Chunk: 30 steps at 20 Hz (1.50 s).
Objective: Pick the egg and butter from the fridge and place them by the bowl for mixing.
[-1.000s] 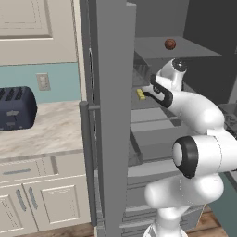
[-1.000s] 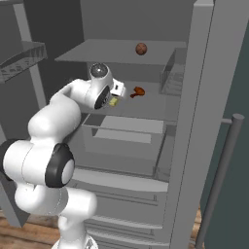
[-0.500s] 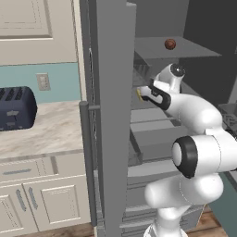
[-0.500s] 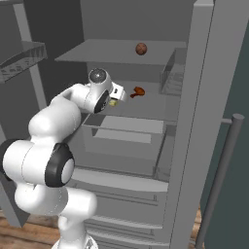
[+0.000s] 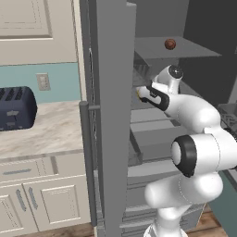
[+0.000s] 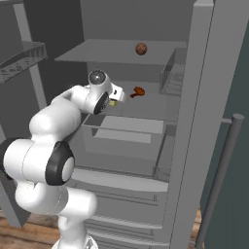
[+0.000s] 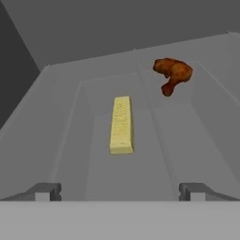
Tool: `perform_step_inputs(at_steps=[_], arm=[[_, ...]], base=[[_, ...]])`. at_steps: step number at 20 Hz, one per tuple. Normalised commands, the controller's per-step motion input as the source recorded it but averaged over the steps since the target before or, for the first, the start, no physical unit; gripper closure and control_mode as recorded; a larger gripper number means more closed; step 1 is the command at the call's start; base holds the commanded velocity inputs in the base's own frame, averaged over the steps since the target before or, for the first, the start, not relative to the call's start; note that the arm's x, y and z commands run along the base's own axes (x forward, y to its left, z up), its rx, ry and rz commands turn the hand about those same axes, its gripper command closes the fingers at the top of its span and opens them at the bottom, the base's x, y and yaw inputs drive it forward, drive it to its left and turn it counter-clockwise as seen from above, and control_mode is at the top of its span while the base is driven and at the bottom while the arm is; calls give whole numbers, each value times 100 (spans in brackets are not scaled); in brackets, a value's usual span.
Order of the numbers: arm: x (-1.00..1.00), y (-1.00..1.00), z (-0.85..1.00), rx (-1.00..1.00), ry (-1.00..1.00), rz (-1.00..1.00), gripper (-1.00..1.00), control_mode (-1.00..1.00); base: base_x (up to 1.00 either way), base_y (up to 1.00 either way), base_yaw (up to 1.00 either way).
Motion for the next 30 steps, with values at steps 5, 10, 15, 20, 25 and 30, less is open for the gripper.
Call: perform_step_inputs(at_steps=[5, 10, 15, 20, 25, 30], arm=[[0, 6, -10, -4, 0, 1, -100, -100], [9, 7, -9, -3, 0, 0, -100, -100], [21, 8, -8, 0, 0, 0, -100, -100], [29, 3, -12, -3, 0, 0, -100, -100], [15, 0, -14, -4, 0, 0, -100, -100], [10, 0, -13, -3, 0, 0, -100, -100]], base=[[0, 0, 0], [0, 0, 0], [0, 0, 0], [0, 0, 0], [0, 0, 0], [0, 0, 0]])
